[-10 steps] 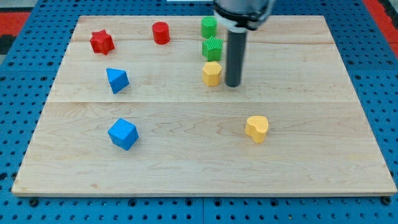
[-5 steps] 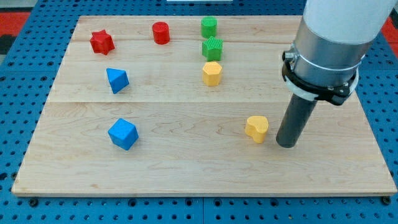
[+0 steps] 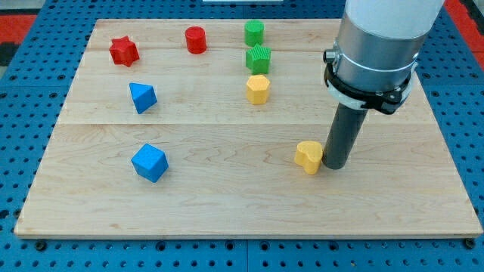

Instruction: Move the yellow blocks to the bottom side of the green blocks to form a vertical line

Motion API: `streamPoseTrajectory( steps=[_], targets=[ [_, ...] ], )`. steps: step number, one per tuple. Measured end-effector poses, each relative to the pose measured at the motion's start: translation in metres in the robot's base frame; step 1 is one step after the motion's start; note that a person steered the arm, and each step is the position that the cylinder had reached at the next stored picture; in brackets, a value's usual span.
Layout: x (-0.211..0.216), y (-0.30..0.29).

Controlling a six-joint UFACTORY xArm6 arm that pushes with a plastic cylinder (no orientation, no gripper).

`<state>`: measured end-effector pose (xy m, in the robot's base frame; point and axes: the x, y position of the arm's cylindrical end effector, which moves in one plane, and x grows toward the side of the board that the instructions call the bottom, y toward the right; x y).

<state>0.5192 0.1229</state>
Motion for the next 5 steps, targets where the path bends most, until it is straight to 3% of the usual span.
streamPoseTrajectory(
  steps=[1,3,5],
  targets=[
    [0.007,-0.003],
    [-0.011,-0.099],
    [-0.052,-0.104]
  ],
)
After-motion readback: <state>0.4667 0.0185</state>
